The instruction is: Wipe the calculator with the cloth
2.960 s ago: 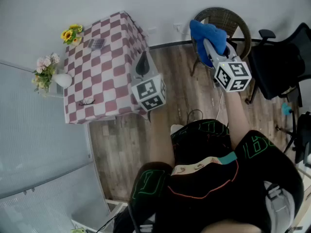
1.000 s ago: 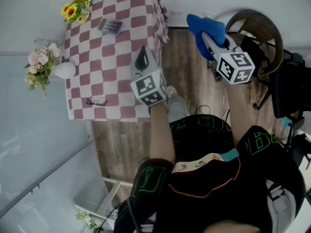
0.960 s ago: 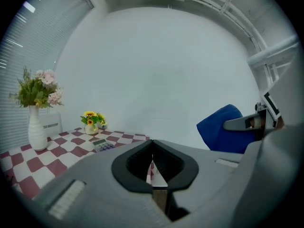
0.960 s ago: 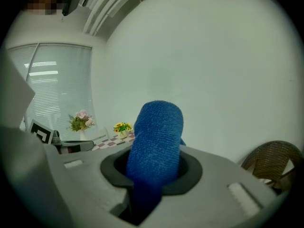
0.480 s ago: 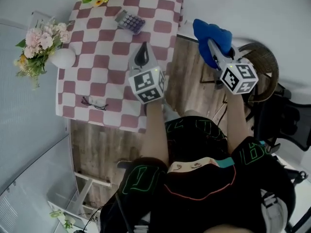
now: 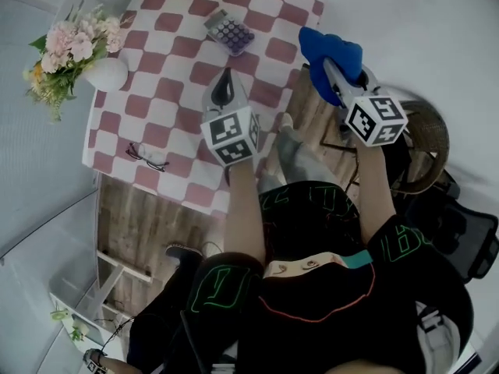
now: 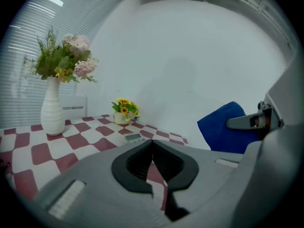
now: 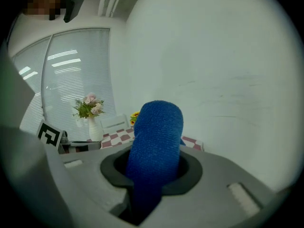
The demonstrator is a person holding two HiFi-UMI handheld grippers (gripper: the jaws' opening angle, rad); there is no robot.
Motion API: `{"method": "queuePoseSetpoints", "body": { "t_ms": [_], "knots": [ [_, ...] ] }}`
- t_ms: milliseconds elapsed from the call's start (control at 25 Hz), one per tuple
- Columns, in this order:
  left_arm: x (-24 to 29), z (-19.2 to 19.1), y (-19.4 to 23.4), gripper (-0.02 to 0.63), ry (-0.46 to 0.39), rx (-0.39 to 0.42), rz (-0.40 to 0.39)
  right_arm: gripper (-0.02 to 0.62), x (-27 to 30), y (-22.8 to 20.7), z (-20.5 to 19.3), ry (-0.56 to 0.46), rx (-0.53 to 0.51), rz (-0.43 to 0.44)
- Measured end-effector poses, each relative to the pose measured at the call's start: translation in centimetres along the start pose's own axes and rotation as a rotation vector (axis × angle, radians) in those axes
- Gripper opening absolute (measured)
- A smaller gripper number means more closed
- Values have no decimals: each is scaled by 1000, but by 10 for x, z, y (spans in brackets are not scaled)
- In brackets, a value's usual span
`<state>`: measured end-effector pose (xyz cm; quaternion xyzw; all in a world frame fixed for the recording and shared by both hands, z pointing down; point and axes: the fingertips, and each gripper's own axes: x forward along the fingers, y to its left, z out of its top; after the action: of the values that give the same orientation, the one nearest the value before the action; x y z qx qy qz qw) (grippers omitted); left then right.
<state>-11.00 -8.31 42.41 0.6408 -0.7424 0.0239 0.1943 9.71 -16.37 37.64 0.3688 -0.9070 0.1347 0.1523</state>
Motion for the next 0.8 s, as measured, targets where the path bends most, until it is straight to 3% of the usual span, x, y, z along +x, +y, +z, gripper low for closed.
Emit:
{"method": "queuePoseSetpoints", "body": {
  "t_ms": [280, 600, 800],
  "knots": [
    [38, 27, 17, 11, -37, 36, 155, 112, 83, -18, 36, 1, -67, 194],
    [43, 16, 29, 11, -12, -12, 295, 112, 145, -4, 45, 60, -131, 359],
    [53, 6, 26, 11, 28, -31, 284, 112, 181, 20, 35, 123, -174, 400]
  ]
}}
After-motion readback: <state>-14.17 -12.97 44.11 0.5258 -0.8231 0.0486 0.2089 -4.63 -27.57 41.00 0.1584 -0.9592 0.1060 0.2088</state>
